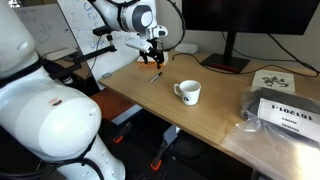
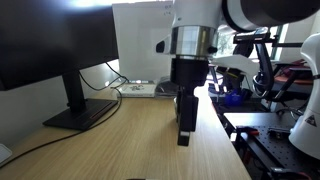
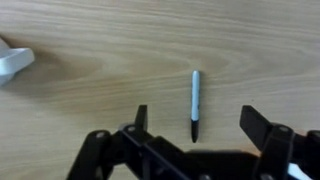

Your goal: Put the black pen inside the white mug

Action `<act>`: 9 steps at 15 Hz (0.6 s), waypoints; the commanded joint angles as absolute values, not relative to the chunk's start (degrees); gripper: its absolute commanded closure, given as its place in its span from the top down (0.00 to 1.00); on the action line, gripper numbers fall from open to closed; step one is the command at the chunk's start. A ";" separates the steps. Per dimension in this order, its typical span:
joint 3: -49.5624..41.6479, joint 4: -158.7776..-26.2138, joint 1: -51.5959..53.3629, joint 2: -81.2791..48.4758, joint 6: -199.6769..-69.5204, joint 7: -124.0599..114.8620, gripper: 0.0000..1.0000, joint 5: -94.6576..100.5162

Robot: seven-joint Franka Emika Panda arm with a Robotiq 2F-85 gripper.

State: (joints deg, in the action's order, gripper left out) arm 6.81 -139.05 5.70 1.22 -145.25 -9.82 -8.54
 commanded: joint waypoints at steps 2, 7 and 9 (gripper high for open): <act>6.77 -132.38 7.93 -9.57 -146.65 -18.00 1.00 1.55; 5.90 -124.14 9.86 -17.90 -144.35 -18.12 1.00 3.29; 4.67 -121.53 11.02 -20.94 -144.23 -18.97 0.99 4.71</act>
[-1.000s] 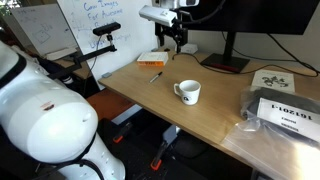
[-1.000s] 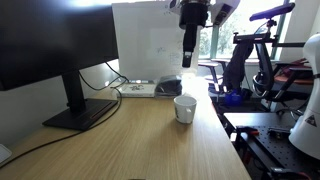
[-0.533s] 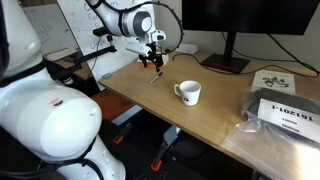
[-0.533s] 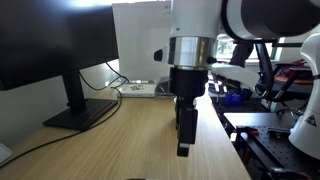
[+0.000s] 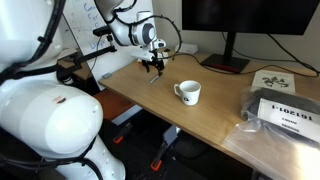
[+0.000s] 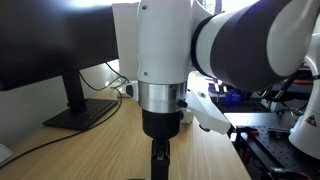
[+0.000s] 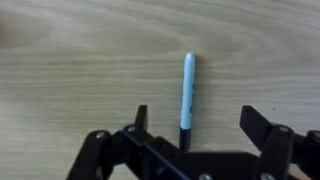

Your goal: Put the black pen inside the white mug

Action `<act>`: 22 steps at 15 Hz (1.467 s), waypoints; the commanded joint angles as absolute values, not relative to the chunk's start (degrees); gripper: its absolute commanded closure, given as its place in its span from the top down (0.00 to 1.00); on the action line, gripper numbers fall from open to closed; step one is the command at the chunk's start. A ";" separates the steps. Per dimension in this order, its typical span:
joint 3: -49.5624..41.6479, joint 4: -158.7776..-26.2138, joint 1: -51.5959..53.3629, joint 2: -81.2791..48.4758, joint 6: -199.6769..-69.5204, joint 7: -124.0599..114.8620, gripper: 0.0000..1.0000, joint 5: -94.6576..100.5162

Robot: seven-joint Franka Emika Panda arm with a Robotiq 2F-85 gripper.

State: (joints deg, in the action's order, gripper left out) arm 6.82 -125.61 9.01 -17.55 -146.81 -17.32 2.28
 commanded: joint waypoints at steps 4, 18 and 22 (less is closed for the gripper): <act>2.83 -117.65 11.90 -25.55 -144.34 -17.26 0.65 5.85; -7.47 -117.37 14.96 -23.19 -150.00 -31.19 0.04 12.57; -15.03 -117.29 18.36 -20.61 -148.53 -46.41 0.04 21.76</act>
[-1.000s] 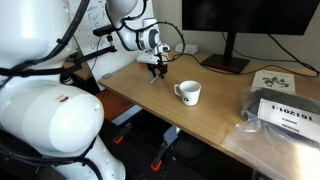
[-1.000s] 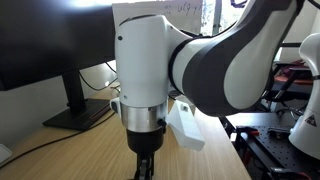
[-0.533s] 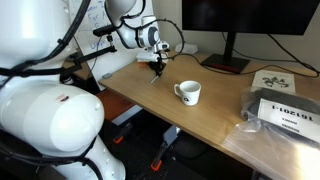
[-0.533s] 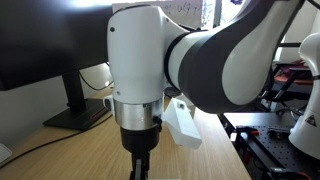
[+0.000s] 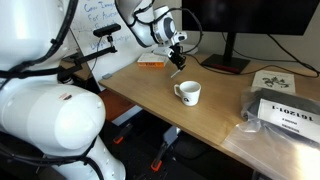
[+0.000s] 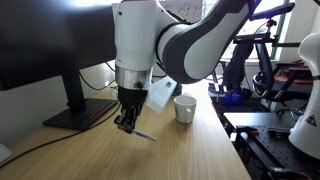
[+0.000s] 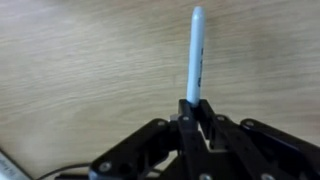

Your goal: Put the black pen inside the white mug

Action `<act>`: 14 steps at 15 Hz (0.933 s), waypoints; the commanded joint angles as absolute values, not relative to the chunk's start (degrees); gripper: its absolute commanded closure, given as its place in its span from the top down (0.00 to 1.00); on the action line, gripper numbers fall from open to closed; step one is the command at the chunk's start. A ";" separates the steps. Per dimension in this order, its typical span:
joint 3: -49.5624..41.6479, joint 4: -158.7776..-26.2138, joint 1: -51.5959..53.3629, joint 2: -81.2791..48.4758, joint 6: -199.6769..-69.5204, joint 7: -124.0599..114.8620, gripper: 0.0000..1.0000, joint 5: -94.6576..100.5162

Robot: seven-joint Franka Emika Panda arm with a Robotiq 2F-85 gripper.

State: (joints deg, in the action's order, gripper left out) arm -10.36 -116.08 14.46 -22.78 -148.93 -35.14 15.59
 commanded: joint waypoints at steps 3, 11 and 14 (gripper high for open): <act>-18.83 -117.21 20.58 -19.36 -148.42 -60.96 0.04 32.02; -18.48 -116.76 18.58 -18.38 -137.57 -99.40 0.04 59.02; -14.51 -117.53 16.73 -16.90 -127.36 -109.89 0.04 63.91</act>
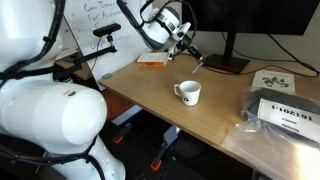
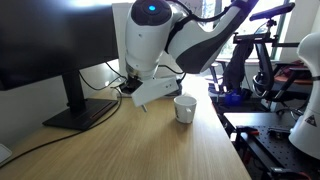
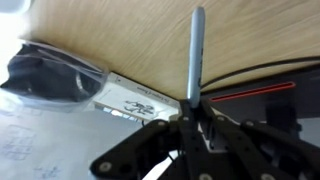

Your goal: Put the black pen inside the white mug

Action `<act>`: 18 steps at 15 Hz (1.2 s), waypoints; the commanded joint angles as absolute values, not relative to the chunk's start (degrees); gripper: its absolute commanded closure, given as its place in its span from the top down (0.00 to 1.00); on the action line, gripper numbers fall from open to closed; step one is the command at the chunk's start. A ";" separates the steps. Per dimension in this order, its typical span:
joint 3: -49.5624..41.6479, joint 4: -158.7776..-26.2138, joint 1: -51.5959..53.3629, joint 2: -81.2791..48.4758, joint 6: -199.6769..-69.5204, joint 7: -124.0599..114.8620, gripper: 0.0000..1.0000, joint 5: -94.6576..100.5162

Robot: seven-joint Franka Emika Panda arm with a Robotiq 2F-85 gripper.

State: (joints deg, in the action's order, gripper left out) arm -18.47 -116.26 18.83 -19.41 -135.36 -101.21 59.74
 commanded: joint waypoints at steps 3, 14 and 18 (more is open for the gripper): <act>-10.06 -118.57 14.79 -15.26 -115.89 -117.84 0.04 64.80; 0.72 -119.09 11.13 -14.96 -79.53 -139.65 0.04 55.75; 1.83 -118.64 10.22 -17.42 -80.09 -141.40 0.04 53.36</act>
